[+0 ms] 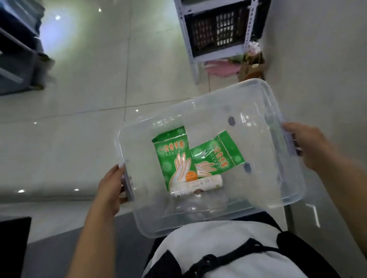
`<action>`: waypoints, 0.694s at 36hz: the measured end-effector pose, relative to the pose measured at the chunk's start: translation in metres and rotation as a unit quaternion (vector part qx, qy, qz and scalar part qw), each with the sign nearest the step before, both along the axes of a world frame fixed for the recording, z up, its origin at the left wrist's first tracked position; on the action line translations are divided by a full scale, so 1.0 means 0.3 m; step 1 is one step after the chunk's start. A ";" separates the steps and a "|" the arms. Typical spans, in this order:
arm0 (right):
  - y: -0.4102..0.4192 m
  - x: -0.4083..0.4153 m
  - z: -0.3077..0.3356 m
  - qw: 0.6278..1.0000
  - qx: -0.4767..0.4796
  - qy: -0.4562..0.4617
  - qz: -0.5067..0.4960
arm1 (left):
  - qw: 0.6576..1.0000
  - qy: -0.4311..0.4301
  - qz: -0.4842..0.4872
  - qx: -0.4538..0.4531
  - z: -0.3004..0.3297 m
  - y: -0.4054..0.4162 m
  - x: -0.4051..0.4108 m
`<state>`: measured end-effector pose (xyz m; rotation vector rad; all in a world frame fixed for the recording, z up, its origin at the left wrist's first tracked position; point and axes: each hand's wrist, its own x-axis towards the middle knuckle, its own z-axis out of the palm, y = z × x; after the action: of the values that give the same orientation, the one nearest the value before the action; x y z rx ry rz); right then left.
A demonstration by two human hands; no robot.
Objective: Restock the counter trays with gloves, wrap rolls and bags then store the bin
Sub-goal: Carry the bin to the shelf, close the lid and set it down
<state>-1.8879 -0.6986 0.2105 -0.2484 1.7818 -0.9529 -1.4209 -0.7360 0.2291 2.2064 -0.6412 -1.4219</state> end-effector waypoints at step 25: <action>-1.600 0.472 0.170 0.988 -0.088 0.089 0.092 | 0.985 0.011 0.114 -0.132 -0.061 -1.435 0.445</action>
<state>-1.7464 -1.1785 0.2615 -0.6160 1.8003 -0.9801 -1.2874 -1.1664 0.2108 1.9813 -0.5172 -1.1713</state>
